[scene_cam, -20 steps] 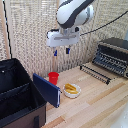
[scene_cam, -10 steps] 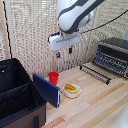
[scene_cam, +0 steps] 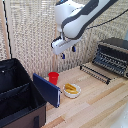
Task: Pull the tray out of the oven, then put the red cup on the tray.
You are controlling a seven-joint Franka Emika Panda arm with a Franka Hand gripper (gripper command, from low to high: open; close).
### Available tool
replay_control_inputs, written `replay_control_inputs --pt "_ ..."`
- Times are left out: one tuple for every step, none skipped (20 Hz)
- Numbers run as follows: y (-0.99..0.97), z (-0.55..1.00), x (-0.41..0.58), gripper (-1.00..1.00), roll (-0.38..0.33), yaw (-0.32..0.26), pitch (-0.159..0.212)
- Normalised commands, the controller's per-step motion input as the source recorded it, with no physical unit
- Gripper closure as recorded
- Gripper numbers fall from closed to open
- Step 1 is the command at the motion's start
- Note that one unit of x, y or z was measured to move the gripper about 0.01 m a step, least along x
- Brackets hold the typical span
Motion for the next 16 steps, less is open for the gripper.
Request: replay_control_inputs --pt "-0.28 0.0 0.0 -1.0 -0.35 0.116 -0.049" --pt "-0.29 0.0 0.0 -1.0 -0.35 0.112 -0.049" --pt "-0.31 0.0 0.0 -1.0 -0.351 0.104 -0.049" --pt "-0.32 0.0 0.0 -1.0 -0.353 0.1 -0.045" --pt "-0.32 0.0 0.0 -1.0 -0.354 0.097 -0.043" --pt "-0.32 0.0 0.0 -1.0 -0.357 0.093 -0.033" --pt "-0.31 0.0 0.0 -1.0 -0.359 0.084 -0.026" --pt "-0.29 0.0 0.0 -1.0 -0.371 0.068 -0.015" --pt "-0.27 0.0 0.0 -1.0 -0.375 0.046 -0.004" --pt "-0.28 0.0 0.009 -1.0 -0.375 0.035 -0.003" --pt "-0.32 0.0 0.123 -1.0 -0.348 0.03 0.0" --pt "-0.33 -0.01 0.143 -1.0 -0.33 0.029 0.0" --pt "-0.35 -0.01 0.151 -1.0 -0.317 0.031 0.0" --pt "-0.36 -0.01 0.169 -1.0 -0.301 0.034 -0.004" --pt "-0.36 -0.04 0.194 -1.0 -0.283 0.037 -0.007" --pt "-0.38 -0.05 0.211 -1.0 -0.265 0.034 -0.013"
